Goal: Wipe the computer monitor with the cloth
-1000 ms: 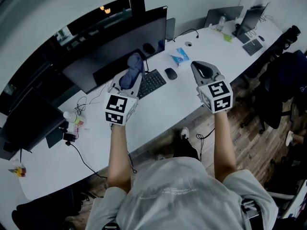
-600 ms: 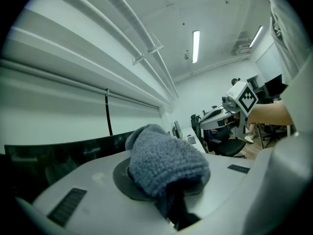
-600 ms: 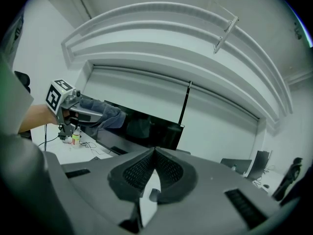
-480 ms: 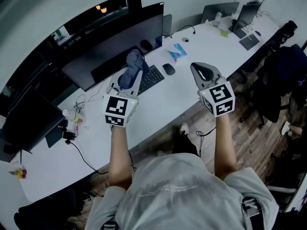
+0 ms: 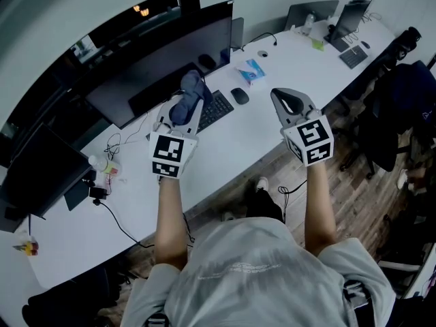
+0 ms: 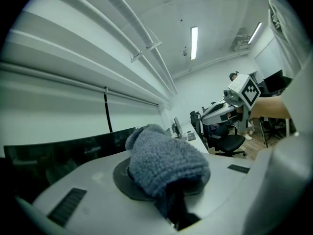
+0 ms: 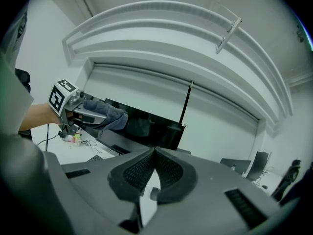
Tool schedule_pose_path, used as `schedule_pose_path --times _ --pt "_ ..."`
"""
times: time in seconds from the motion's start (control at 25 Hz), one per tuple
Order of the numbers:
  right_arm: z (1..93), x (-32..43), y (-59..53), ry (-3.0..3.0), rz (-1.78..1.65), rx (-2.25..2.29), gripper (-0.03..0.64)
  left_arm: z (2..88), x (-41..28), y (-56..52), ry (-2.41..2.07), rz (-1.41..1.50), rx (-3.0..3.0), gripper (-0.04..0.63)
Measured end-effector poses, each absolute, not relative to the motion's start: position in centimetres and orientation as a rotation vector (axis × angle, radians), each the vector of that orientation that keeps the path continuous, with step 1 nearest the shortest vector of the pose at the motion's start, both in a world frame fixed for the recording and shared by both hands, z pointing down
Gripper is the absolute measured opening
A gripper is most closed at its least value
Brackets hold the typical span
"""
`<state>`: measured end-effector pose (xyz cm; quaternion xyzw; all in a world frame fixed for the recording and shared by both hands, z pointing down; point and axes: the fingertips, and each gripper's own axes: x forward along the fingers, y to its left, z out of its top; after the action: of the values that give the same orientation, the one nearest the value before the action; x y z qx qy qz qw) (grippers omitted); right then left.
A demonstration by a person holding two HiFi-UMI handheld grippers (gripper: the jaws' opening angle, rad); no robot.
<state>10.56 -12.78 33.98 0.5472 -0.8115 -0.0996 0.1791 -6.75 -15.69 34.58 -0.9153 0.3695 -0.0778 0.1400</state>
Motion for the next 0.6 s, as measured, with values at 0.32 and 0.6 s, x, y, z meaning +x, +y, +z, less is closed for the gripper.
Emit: schedule_pose_path --times 0.32,0.6 --pt "34.02 10.94 -13.28 -2.275 -0.278 1.565 0.002 34.45 -6.80 -16.52 1.084 -0.207 -2.649 0.051" --pt "33.82 10.83 -13.19 -2.278 -0.285 1.572 0.000 34.07 -6.32 -16.52 1.066 -0.208 -2.641 0.051"
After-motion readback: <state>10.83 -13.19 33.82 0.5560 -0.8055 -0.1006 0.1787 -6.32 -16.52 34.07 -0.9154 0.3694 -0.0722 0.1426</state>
